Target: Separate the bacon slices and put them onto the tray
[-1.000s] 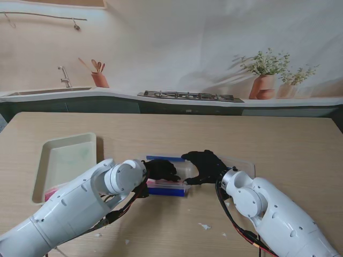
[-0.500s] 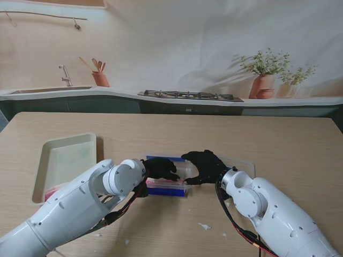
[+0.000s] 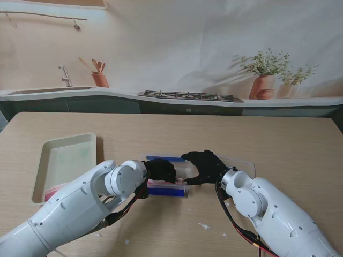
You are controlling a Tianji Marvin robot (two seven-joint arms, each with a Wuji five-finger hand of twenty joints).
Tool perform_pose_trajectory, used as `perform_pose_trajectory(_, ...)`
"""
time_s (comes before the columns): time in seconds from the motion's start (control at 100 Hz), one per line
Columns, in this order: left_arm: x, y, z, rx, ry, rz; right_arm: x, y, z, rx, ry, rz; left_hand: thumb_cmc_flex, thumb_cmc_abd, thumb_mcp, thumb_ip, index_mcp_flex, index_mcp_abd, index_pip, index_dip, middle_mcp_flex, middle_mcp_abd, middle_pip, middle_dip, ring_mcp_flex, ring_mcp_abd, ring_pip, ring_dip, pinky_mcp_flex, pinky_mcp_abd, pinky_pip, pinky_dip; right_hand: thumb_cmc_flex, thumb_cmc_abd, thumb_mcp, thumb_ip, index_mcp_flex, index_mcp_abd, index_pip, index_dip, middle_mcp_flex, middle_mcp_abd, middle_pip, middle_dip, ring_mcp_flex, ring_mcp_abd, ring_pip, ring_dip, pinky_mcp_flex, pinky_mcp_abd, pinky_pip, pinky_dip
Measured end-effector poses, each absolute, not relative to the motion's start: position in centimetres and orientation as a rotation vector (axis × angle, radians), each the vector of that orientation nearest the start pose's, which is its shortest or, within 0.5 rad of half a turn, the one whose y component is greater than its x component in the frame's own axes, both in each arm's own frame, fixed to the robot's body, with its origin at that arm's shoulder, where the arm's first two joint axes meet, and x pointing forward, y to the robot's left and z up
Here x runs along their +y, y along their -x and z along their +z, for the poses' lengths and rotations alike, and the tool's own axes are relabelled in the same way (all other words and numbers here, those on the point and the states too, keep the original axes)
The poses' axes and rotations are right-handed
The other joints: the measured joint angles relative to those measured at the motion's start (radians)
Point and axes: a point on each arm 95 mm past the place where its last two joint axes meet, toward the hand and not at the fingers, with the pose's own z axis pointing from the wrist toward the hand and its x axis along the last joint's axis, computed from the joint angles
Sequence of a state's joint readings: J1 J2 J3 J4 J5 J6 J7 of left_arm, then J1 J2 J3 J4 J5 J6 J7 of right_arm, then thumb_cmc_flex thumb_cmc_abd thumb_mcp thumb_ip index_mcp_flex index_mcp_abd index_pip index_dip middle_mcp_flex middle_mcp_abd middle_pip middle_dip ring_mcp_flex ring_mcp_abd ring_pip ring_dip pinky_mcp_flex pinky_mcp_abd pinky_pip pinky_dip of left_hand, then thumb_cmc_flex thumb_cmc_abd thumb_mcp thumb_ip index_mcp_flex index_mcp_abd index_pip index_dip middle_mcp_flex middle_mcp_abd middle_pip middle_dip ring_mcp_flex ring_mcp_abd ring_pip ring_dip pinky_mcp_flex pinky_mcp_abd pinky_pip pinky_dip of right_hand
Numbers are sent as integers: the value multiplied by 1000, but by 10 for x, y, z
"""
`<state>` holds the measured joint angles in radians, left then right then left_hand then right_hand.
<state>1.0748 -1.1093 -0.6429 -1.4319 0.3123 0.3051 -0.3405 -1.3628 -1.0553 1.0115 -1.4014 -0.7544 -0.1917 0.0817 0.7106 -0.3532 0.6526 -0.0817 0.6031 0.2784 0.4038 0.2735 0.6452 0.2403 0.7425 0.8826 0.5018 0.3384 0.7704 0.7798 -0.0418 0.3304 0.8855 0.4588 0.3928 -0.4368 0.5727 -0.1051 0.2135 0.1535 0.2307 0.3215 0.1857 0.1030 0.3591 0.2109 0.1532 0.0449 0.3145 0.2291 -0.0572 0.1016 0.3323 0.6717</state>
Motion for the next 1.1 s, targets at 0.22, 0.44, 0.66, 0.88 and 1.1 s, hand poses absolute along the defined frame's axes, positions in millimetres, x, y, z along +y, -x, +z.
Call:
perform_pose_trajectory(0.22,-128,-439,-339,1964,1785,-1367,26,-427,-354,1780,-1304,1617,135,-44,25,0,13,-50,115,59,88,-48,-54,115,49,-17,3,0,12,1,1,0,0,0,0,0,0,0,0,0,0,0,0,0,0,0,0,0,0,0,0,0)
perform_pose_trajectory(0.44,-127,-442,-339,2019,1715,-1356,26,-427,-354,1781,-1304,1617,198,-64,21,0,29,-132,259,84,147,-91,-160,142,51,-42,0,0,12,1,1,0,0,0,0,0,0,0,0,0,0,0,0,0,0,0,0,0,0,0,0,0)
perform_pose_trajectory(0.66,-128,-443,-338,2043,1660,-1358,26,-427,-354,1782,-1303,1617,211,-80,15,-2,70,-186,399,122,220,-110,-187,124,108,-54,-12,-25,28,1,14,0,0,0,0,0,0,0,0,0,0,0,0,0,0,0,0,0,0,0,0,0)
perform_pose_trajectory(0.88,-128,-443,-337,2051,1621,-1361,26,-427,-354,1782,-1303,1617,223,-91,4,-13,74,-195,455,200,234,-114,-187,130,113,-54,-12,-25,26,1,15,0,0,0,0,0,0,0,0,0,0,0,0,0,0,0,0,0,0,0,0,0)
perform_pose_trajectory(1.1,-124,-441,-333,2042,1626,-1371,26,-427,-354,1784,-1302,1617,259,-90,-30,-26,33,-183,475,337,219,-108,-175,192,85,-54,15,0,12,1,15,0,0,0,0,0,0,0,0,0,-4,0,0,0,0,0,0,0,0,0,0,0)
